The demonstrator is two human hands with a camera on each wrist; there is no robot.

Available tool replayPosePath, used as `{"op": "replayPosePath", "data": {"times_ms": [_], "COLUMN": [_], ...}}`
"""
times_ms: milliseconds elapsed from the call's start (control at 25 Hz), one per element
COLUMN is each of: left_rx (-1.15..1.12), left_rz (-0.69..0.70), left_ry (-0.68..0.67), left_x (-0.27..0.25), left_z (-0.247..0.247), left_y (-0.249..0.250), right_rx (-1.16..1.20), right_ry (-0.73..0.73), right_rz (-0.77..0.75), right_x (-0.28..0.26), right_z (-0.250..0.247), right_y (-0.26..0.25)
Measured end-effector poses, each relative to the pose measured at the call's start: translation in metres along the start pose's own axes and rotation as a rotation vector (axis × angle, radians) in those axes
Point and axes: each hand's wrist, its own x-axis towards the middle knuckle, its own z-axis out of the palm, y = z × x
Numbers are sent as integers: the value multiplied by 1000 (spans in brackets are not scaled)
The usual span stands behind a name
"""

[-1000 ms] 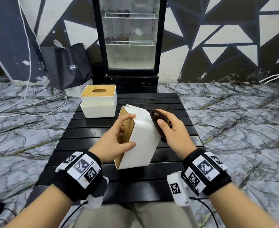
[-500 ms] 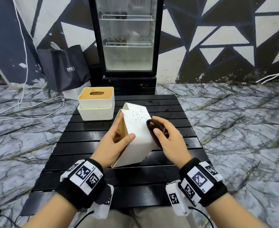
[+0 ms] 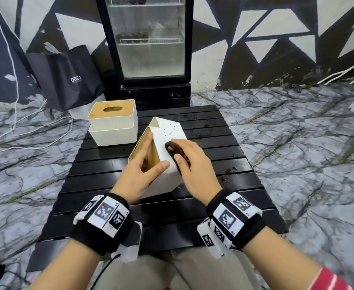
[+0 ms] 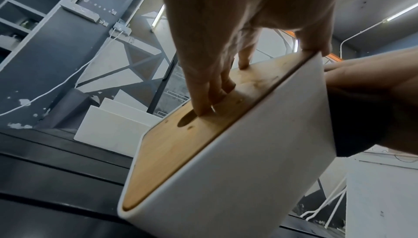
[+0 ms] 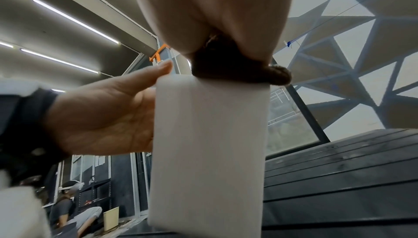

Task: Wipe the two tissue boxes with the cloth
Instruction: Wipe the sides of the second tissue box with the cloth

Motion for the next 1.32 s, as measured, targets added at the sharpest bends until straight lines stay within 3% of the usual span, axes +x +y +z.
{"op": "replayPosePath", "data": {"times_ms": [160, 360, 600, 800, 1040, 1320], "left_rx": [-29, -32, -11, 38, -8, -57], "left_rz": [6, 21, 43, 24, 37, 9], "left_ry": [-7, -42, -90, -71, -100, -82], "left_x": [1, 3, 4, 6, 6, 9], "left_z": [-4, -2, -3, -3, -6, -7], "left_y": [1, -2, -4, -5, -5, -4], "right_rx": [23, 42, 98, 103, 136, 86], "right_ry": [-27, -4, -39, -36, -69, -63], "right_rz": [-58, 28, -76, -19, -80, -41], "right_x": [-9, 10, -5, 13, 0, 40], "right_z": [-4, -4, 2, -1, 4, 7], "right_y": [2, -2, -6, -6, -6, -5]}}
